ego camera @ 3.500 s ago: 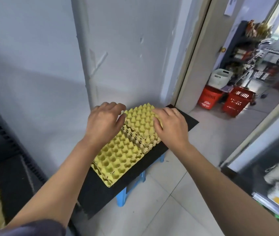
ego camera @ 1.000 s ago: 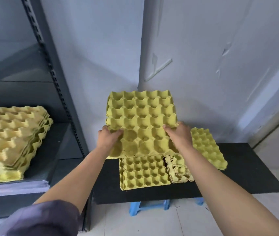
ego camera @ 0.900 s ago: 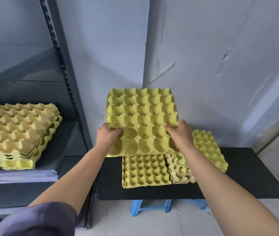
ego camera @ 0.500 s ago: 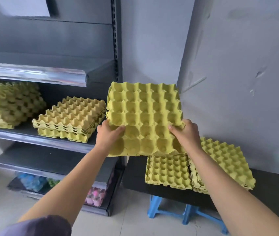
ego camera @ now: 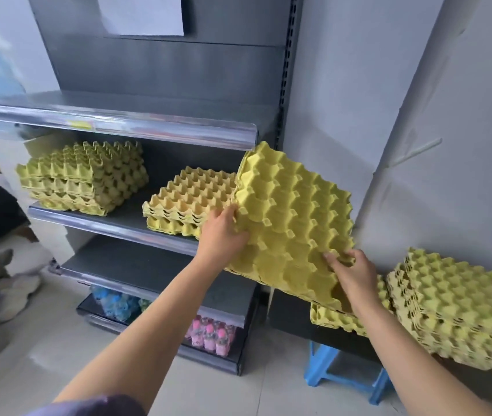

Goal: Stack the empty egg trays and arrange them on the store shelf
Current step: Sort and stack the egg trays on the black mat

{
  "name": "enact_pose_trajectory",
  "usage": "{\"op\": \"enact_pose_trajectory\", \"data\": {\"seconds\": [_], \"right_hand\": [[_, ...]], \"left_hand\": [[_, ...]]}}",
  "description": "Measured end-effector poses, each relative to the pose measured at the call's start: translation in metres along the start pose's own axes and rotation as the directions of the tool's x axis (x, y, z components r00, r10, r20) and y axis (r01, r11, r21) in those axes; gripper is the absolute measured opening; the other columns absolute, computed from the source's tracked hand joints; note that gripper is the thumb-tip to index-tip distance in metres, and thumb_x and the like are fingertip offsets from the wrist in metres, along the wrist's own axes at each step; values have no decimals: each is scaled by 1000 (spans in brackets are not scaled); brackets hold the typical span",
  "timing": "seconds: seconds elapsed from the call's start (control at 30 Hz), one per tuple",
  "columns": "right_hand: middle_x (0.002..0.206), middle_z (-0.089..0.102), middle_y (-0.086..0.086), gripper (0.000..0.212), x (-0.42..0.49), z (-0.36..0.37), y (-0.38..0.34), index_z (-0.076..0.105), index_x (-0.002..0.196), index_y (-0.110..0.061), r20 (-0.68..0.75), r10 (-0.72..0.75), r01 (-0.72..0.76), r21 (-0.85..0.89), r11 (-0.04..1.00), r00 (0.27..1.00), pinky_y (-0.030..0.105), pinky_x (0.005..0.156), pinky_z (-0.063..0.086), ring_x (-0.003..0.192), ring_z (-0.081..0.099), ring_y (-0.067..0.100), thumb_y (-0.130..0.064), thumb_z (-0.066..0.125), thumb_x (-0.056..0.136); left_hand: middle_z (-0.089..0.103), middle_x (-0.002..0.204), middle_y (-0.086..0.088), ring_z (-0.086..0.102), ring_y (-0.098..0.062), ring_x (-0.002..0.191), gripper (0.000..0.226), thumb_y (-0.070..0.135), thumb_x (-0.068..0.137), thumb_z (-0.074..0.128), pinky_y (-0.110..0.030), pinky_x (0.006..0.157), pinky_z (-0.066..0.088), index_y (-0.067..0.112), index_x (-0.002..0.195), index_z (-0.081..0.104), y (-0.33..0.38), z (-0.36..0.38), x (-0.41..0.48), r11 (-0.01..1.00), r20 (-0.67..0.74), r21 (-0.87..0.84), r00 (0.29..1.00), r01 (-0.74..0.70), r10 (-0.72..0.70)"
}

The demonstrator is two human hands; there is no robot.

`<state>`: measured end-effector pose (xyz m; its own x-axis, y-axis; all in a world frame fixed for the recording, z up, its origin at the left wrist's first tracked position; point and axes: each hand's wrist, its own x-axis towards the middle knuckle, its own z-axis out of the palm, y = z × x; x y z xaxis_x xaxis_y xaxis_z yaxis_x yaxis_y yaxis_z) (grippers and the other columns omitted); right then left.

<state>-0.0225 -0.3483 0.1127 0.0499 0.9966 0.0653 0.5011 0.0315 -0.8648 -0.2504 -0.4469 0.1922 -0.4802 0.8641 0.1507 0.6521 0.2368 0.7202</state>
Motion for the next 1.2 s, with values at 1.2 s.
{"op": "enact_pose_trajectory", "data": {"seconds": [1.2], "right_hand": [[117,59,7,49,107,273,-154,58,116,-24,-24,-27,20,-267,963,999,38,85,51,105,56,33,-57,63,80]], "left_hand": [[47,129,-15,50,-31,115,59,24,85,66,-37,95,43,12,138,44,-216,-98,262,988,51,-93,992,122,-117]]}}
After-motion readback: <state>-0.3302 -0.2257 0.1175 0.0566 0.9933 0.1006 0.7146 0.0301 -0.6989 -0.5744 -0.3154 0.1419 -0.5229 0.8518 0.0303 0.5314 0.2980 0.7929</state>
